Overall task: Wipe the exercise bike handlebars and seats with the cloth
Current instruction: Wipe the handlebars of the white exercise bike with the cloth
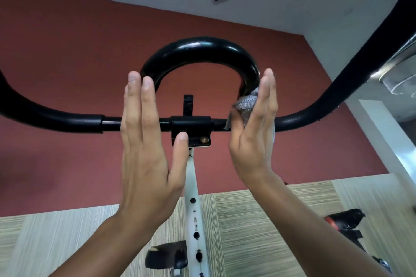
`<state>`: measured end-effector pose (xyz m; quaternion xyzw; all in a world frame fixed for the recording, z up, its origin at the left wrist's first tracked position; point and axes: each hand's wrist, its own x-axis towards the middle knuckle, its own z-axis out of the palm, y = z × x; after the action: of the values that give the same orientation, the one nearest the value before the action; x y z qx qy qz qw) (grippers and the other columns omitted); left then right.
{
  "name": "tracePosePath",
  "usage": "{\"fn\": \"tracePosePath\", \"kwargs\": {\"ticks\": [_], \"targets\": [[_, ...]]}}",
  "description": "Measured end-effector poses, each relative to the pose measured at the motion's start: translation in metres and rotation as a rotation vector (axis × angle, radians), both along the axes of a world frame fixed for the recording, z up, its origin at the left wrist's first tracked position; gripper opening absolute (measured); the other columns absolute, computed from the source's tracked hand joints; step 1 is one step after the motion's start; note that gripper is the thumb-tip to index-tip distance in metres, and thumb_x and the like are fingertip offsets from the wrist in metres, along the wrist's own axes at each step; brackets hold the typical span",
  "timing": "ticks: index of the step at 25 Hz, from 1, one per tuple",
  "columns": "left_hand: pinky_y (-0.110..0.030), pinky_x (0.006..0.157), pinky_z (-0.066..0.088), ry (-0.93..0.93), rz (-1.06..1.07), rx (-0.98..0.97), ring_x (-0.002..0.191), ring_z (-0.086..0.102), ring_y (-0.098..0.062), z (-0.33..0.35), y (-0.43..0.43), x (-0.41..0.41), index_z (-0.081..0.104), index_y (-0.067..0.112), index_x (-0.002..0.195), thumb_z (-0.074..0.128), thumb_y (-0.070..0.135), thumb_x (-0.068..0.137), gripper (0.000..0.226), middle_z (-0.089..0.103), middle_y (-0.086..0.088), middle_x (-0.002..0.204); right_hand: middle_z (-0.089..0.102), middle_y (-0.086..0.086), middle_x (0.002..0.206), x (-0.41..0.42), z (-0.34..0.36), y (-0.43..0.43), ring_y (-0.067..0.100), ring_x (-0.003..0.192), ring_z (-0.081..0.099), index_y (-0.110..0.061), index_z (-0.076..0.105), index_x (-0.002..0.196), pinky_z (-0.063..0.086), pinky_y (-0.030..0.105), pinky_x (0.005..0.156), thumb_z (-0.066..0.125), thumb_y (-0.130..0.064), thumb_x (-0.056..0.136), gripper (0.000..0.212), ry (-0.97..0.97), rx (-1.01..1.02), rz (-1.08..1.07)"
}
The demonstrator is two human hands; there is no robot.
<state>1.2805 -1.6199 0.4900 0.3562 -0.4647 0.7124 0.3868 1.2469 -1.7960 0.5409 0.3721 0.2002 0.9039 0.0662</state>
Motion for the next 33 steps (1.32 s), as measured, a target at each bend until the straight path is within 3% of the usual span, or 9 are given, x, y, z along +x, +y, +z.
{"fn": "tracePosePath", "kwargs": {"ticks": [5, 8, 10, 14, 17, 22, 26, 29, 33], "targets": [[-0.051, 0.125, 0.012, -0.008, 0.037, 0.010, 0.156, 0.000, -0.025, 0.002, 0.002, 0.006, 0.005, 0.002, 0.157, 0.052, 0.008, 0.095, 0.079, -0.004, -0.011, 0.166, 0.021, 0.017, 0.160, 0.040, -0.011, -0.011, 0.031, 0.151, 0.024, -0.020, -0.005, 0.157, 0.032, 0.053, 0.119, 0.047, -0.014, 0.107, 0.072, 0.034, 0.200, 0.028], [-0.050, 0.126, 0.012, -0.004, 0.062, 0.019, 0.156, 0.000, -0.025, 0.003, 0.004, 0.006, 0.004, 0.002, 0.157, 0.053, 0.008, 0.095, 0.079, -0.004, -0.011, 0.166, 0.023, 0.015, 0.164, 0.046, -0.018, -0.006, 0.024, 0.154, 0.014, -0.014, 0.000, 0.156, 0.014, 0.044, 0.127, 0.047, -0.018, 0.107, 0.068, 0.113, 0.298, 0.077], [-0.044, 0.127, 0.009, -0.009, 0.056, 0.025, 0.156, -0.002, -0.023, 0.002, 0.004, 0.007, 0.003, 0.004, 0.158, 0.052, 0.010, 0.096, 0.079, -0.004, -0.009, 0.166, 0.022, 0.014, 0.165, 0.039, -0.019, 0.005, 0.023, 0.156, 0.010, -0.015, 0.005, 0.156, 0.009, 0.042, 0.127, 0.039, -0.024, 0.107, 0.061, 0.145, 0.279, 0.207], [-0.041, 0.126, 0.009, -0.023, 0.058, 0.051, 0.156, -0.001, -0.024, 0.002, 0.008, 0.007, 0.003, 0.004, 0.158, 0.051, 0.009, 0.096, 0.078, -0.004, -0.006, 0.166, 0.022, 0.011, 0.165, 0.034, -0.020, 0.014, 0.024, 0.155, 0.013, -0.023, 0.006, 0.155, 0.013, 0.050, 0.126, 0.039, -0.023, 0.106, 0.059, 0.186, 0.278, 0.299], [-0.038, 0.126, 0.008, -0.027, 0.046, 0.082, 0.156, 0.001, -0.022, 0.001, 0.014, 0.007, 0.004, 0.006, 0.158, 0.051, 0.006, 0.096, 0.077, -0.002, 0.003, 0.164, 0.022, 0.004, 0.165, 0.030, -0.039, 0.016, 0.018, 0.155, 0.012, -0.021, 0.012, 0.157, 0.020, 0.051, 0.124, 0.043, -0.005, 0.106, 0.061, 0.228, 0.262, 0.365], [-0.032, 0.125, 0.009, -0.003, 0.059, 0.110, 0.155, 0.004, -0.017, -0.001, 0.028, 0.011, 0.008, 0.009, 0.158, 0.049, 0.009, 0.098, 0.073, 0.004, 0.004, 0.166, 0.036, 0.016, 0.156, 0.025, -0.073, 0.064, 0.029, 0.150, 0.031, -0.008, 0.030, 0.152, 0.031, 0.047, 0.121, 0.042, 0.002, 0.103, 0.052, 0.221, -0.029, 0.171], [-0.031, 0.126, 0.005, 0.151, 0.134, 0.122, 0.154, 0.008, -0.008, -0.002, 0.047, 0.022, 0.011, 0.017, 0.161, 0.043, 0.021, 0.100, 0.069, 0.014, 0.012, 0.164, 0.036, 0.007, 0.158, 0.018, -0.033, 0.069, 0.024, 0.151, 0.026, -0.012, 0.034, 0.154, 0.032, 0.051, 0.118, 0.040, -0.002, 0.102, 0.053, 0.346, 0.144, 0.086], [-0.026, 0.125, 0.001, 0.234, 0.245, 0.141, 0.151, 0.009, 0.001, -0.002, 0.055, 0.027, 0.009, 0.023, 0.161, 0.040, 0.028, 0.100, 0.069, 0.013, 0.023, 0.156, 0.035, 0.010, 0.158, 0.018, -0.011, 0.074, 0.029, 0.148, 0.030, -0.011, 0.030, 0.156, 0.028, 0.048, 0.120, 0.033, -0.018, 0.101, 0.056, 0.444, 0.295, 0.069], [-0.023, 0.122, 0.009, 0.311, 0.198, 0.185, 0.141, 0.003, 0.020, -0.006, 0.057, 0.017, 0.006, 0.029, 0.160, 0.040, 0.030, 0.100, 0.069, 0.012, 0.028, 0.154, 0.038, 0.012, 0.155, 0.023, -0.018, 0.068, 0.031, 0.145, 0.035, -0.013, 0.034, 0.154, 0.029, 0.045, 0.117, 0.030, -0.025, 0.104, 0.052, 0.466, 0.276, -0.101]]}}
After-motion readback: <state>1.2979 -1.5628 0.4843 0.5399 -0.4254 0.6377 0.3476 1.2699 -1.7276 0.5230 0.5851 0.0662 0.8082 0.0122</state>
